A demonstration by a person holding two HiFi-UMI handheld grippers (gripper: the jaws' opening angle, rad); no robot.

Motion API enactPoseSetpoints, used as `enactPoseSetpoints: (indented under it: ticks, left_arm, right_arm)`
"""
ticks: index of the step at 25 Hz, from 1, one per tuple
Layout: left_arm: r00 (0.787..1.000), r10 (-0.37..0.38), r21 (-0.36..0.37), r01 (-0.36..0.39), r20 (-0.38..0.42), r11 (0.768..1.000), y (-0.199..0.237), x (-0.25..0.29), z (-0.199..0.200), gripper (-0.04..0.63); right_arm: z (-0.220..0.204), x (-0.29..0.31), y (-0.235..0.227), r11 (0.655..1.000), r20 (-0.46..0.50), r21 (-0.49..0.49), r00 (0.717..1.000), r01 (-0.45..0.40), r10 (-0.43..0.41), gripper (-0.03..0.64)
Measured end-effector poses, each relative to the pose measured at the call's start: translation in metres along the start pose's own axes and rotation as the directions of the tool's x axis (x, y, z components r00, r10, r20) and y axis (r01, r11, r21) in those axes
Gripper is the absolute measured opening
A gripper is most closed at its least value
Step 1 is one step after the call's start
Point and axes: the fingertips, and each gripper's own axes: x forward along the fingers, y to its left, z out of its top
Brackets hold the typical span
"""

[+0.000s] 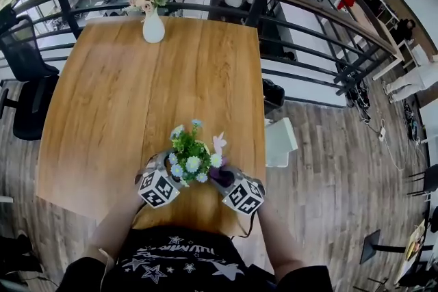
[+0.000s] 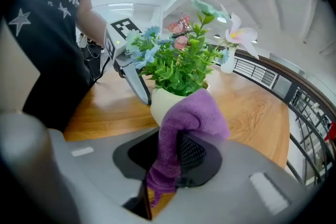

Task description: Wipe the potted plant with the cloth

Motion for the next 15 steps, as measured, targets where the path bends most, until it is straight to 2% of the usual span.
enactPoseSetpoints:
  ticks: [15]
  left_arm:
    - [0.995, 0.102, -0.095, -0.104, -0.023, 0.990, -0.005, 0.003, 0.005, 0.449]
  right_arm:
    - [0.012, -0.002, 0.033, 0.997, 0.068, 0.080, 0.998, -0.011, 0.005, 0.084]
